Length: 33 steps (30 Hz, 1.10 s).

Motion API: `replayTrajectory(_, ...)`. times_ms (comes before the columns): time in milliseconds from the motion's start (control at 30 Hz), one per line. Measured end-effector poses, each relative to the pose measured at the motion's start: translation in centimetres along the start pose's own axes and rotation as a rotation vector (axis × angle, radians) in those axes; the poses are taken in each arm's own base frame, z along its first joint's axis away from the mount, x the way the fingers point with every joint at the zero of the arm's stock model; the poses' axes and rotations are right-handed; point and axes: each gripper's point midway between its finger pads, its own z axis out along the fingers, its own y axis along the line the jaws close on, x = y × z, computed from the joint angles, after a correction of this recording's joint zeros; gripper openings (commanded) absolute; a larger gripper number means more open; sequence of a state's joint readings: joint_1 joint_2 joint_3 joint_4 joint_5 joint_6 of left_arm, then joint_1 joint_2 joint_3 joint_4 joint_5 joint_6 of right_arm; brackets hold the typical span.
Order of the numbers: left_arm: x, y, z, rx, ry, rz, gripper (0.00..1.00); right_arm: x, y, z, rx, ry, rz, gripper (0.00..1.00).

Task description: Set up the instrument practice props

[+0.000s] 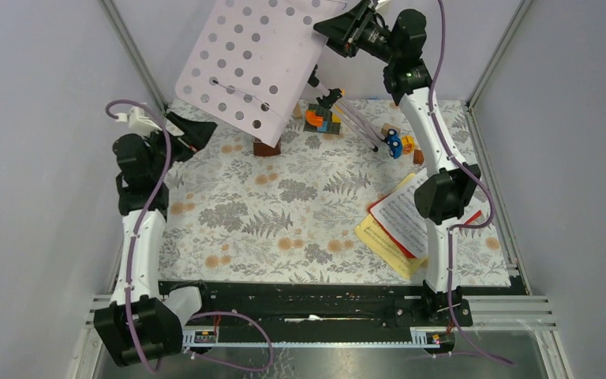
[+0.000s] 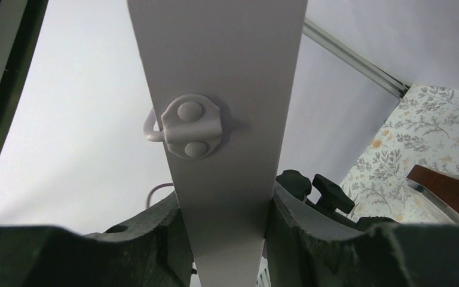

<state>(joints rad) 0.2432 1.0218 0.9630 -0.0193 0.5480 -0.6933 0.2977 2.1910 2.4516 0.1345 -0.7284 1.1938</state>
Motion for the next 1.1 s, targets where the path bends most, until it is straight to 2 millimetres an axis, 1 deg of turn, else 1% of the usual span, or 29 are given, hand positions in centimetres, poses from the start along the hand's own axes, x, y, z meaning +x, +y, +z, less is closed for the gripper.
replayTrajectory(67, 1.5, -0.3, 1.0, 0.049, 0.023, -0.039, 0.99, -0.2, 0.3, -0.3, -0.007, 0.0, 0.004, 0.0)
replayTrajectory(133, 2.8, -1.2, 1.8, 0.121, 0.037, -0.063, 0.99, -0.1, 0.5, -0.5, -0.014, 0.007, 0.007, 0.0)
replayTrajectory(233, 3.8, -3.1, 1.9, 0.225, 0.044, -0.067, 0.99, 0.2, 0.4, -0.6, -0.016, 0.018, 0.018, 0.0)
replayTrajectory(300, 3.9, -3.9, 1.7, 0.27, 0.04, -0.057, 0.99, 0.2, 0.3, -0.6, -0.013, 0.02, 0.032, 0.0)
replayTrajectory(533, 4.6, -5.6, 0.1, 0.366, 0.048, 0.008, 0.99, -0.1, 0.2, -0.9, -0.015, 0.019, 0.047, 0.0)
replayTrajectory(667, 4.9, -6.6, -0.5, 0.425, 0.067, 0.038, 0.99, -0.1, 0.2, -1.0, -0.019, 0.022, 0.042, 0.0)
replayTrajectory(767, 4.7, -7.3, -0.8, 0.457, 0.063, 0.039, 0.99, -0.3, 0.1, -1.2, -0.019, 0.021, 0.042, 0.0)
replayTrajectory(933, 3.7, -8.4, -0.6, 0.513, 0.031, 0.001, 0.99, -0.4, -0.1, -1.2, -0.031, 0.015, 0.045, 0.0)
replayTrajectory(1033, 3.9, -9.0, 0.1, 0.541, 0.036, -0.042, 0.98, -0.3, -0.1, -1.3, -0.031, 0.016, 0.052, 0.0)
replayTrajectory(1067, 4.1, -9.3, 0.3, 0.552, 0.042, -0.054, 0.96, -0.3, -0.1, -1.3, -0.031, 0.018, 0.052, 0.0)
replayTrajectory(1100, 4.4, -9.6, 0.4, 0.562, 0.049, -0.067, 0.92, -0.2, 0.0, -1.3, -0.034, 0.02, 0.053, 0.0)
